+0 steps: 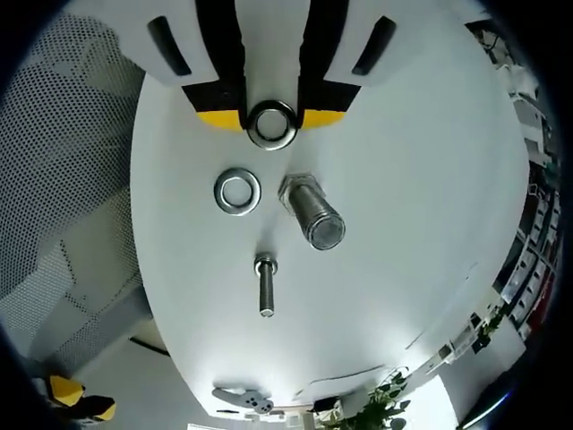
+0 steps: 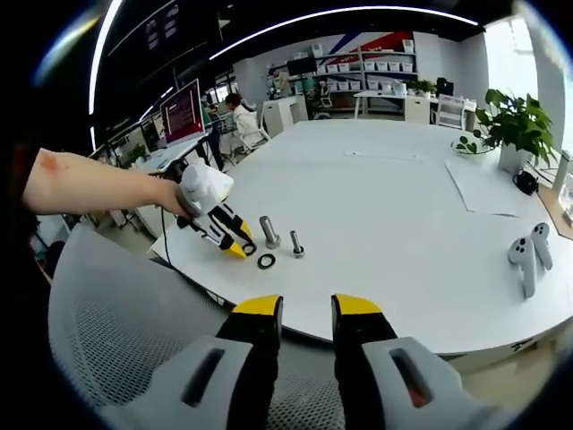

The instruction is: Place the washer onto the threaded stud by aligning its center hole with the stud, sliding it down to the base, and recovering from edge contact or off-axis alignment until the washer reaches the visible bottom stop.

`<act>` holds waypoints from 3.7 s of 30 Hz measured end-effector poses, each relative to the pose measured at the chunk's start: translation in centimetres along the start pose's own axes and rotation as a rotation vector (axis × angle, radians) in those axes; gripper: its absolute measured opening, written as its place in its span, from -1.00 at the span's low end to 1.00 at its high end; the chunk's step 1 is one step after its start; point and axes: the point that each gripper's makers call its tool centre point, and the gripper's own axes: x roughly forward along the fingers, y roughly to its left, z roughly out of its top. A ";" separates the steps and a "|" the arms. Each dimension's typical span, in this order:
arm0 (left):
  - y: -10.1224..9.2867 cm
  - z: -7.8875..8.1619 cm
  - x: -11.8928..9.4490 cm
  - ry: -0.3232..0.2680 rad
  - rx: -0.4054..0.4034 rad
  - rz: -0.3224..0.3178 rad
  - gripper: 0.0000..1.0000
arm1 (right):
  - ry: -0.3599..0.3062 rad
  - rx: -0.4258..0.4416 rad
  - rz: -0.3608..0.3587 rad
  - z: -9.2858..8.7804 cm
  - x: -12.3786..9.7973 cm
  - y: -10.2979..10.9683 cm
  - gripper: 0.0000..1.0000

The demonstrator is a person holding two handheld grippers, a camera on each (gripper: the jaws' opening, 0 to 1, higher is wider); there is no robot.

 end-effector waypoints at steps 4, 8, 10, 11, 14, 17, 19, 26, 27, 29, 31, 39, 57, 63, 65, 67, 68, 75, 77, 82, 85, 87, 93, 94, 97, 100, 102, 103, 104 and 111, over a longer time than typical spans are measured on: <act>0.2 0.5 -0.4 -0.013 -0.024 0.004 -0.62 | 0.001 -0.001 0.002 0.0 0.0 0.0 -0.51; -0.1 0.6 -0.3 -0.008 -0.013 -0.009 -0.62 | 0.015 -0.004 0.010 -0.2 0.1 0.2 -0.51; 0.0 0.6 -0.3 -0.001 0.007 0.001 -0.62 | 0.013 -0.001 0.010 -0.2 0.1 0.2 -0.51; -0.1 0.6 -0.4 -0.001 0.006 0.001 -0.62 | 0.014 0.000 0.009 -0.2 0.0 0.1 -0.51; -0.1 0.8 -0.8 -0.005 -0.003 -0.002 -0.62 | 0.014 0.000 0.009 -0.2 0.0 0.1 -0.51; -0.2 1.1 -1.4 -0.010 -0.009 -0.008 -0.62 | 0.016 0.000 0.011 -0.2 0.1 0.2 -0.51; -0.2 1.1 -1.7 -0.009 -0.007 -0.008 -0.62 | 0.018 0.000 0.012 -0.3 0.1 0.2 -0.51; -0.2 1.3 -3.2 -0.018 -0.015 0.004 -0.62 | 0.019 -0.001 0.013 -0.3 0.1 0.2 -0.51; -0.2 1.4 -3.3 -0.021 -0.012 0.005 -0.62 | 0.018 -0.001 0.013 -0.3 0.1 0.2 -0.51; -0.3 1.7 -3.8 -0.026 0.001 0.013 -0.62 | 0.017 -0.001 0.012 -0.3 0.1 0.2 -0.51; -0.3 1.9 -4.1 -0.031 0.006 0.015 -0.62 | 0.016 -0.001 0.012 -0.2 0.1 0.2 -0.51; -0.2 3.5 -5.5 -0.047 0.037 0.031 -0.62 | 0.010 0.000 0.013 -0.1 0.1 0.2 -0.51; 1.4 6.6 -5.9 -0.054 0.070 0.054 -0.62 | 0.002 0.005 0.020 -0.1 0.0 0.4 -0.51; 1.8 7.0 -5.4 -0.036 0.060 0.051 -0.62 | -0.003 0.013 0.022 -0.1 0.0 0.3 -0.51; 1.9 7.0 -5.3 -0.030 0.063 0.048 -0.62 | -0.004 0.015 0.021 0.0 0.0 0.3 -0.51; 2.1 7.0 -5.0 -0.019 0.065 0.046 -0.62 | -0.003 0.015 0.018 -0.1 0.0 0.3 -0.51; 2.2 7.0 -4.8 -0.016 0.066 0.048 -0.62 | -0.003 0.015 0.017 0.0 0.0 0.3 -0.51; 2.3 7.0 -3.9 0.015 0.074 0.037 -0.62 | -0.001 0.016 0.017 -0.1 0.0 0.2 -0.51; 2.4 6.9 -3.7 0.030 0.078 0.034 -0.62 | -0.001 0.016 0.017 -0.1 0.0 0.2 -0.51; 2.4 6.8 -3.2 0.055 0.079 0.015 -0.62 | 0.002 0.015 0.018 -0.1 0.1 0.3 -0.51; 2.4 6.6 -2.7 0.071 0.084 0.006 -0.62 | 0.003 0.015 0.019 -0.1 0.1 0.2 -0.51; 2.5 6.5 -2.4 0.083 0.083 0.002 -0.62 | 0.004 0.015 0.019 -0.1 0.1 0.3 -0.51; 2.4 6.2 -1.4 0.115 0.085 -0.011 -0.62 | 0.007 0.015 0.020 -0.2 0.1 0.3 -0.51; 2.3 6.1 -1.3 0.120 0.082 -0.018 -0.62 | 0.007 0.015 0.021 -0.2 0.1 0.3 -0.51; 2.3 5.9 -1.1 0.132 0.075 -0.023 -0.62 | 0.009 0.015 0.022 -0.2 0.1 0.3 -0.51; 2.4 5.7 -0.8 0.148 0.081 -0.023 -0.62 | 0.011 0.014 0.022 -0.2 0.1 0.3 -0.51; 2.4 5.6 -0.5 0.156 0.083 -0.027 -0.62 | 0.012 0.014 0.022 -0.2 0.1 0.3 -0.51; 2.3 5.6 -0.1 0.161 0.081 -0.029 -0.62 | 0.013 0.014 0.022 -0.2 0.1 0.3 -0.51; 2.4 5.6 0.0 0.160 0.080 -0.028 -0.62 | 0.013 0.014 0.023 -0.3 0.1 0.3 -0.51; 2.3 5.1 1.2 0.194 0.094 -0.039 -0.62 | 0.015 0.017 0.023 -0.3 0.1 0.2 -0.51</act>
